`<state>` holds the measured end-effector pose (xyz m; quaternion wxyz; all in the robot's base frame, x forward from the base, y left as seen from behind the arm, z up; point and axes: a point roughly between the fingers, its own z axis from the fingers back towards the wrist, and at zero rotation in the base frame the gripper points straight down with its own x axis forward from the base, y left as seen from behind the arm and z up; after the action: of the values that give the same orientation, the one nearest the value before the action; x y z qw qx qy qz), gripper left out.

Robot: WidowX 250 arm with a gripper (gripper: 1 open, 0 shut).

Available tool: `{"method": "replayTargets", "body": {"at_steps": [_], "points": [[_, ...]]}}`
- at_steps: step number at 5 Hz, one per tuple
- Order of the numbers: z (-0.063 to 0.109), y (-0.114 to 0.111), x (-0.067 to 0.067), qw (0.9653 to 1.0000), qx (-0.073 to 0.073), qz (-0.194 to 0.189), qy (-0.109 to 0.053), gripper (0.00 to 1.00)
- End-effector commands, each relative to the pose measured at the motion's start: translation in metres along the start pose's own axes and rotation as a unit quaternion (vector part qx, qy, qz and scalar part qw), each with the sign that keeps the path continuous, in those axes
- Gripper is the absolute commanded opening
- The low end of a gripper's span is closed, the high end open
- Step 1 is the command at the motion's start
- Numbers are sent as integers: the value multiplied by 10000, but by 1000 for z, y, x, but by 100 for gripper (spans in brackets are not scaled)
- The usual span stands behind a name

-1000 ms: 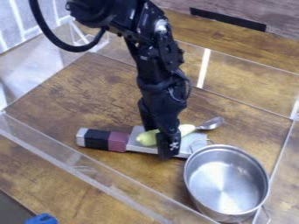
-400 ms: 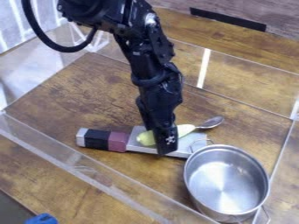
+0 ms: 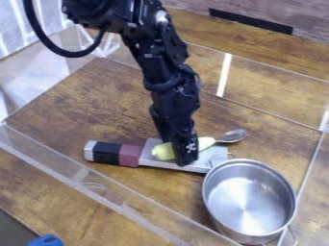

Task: Move the toy knife to the left side of the table

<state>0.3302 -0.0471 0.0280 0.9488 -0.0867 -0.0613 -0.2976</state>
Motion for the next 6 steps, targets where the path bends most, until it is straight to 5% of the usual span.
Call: {"method": "replayTargets", "body": {"at_steps": [1,2,3,6], "points": [[-7,2,-10,9993,-277,-103,211,100],[-6,4,-11,9981,-459,-324,257,100],[-7,7,-17,9976,-497,-376,299,0],[33,75,-46,9977,-260,631,23,0]]}}
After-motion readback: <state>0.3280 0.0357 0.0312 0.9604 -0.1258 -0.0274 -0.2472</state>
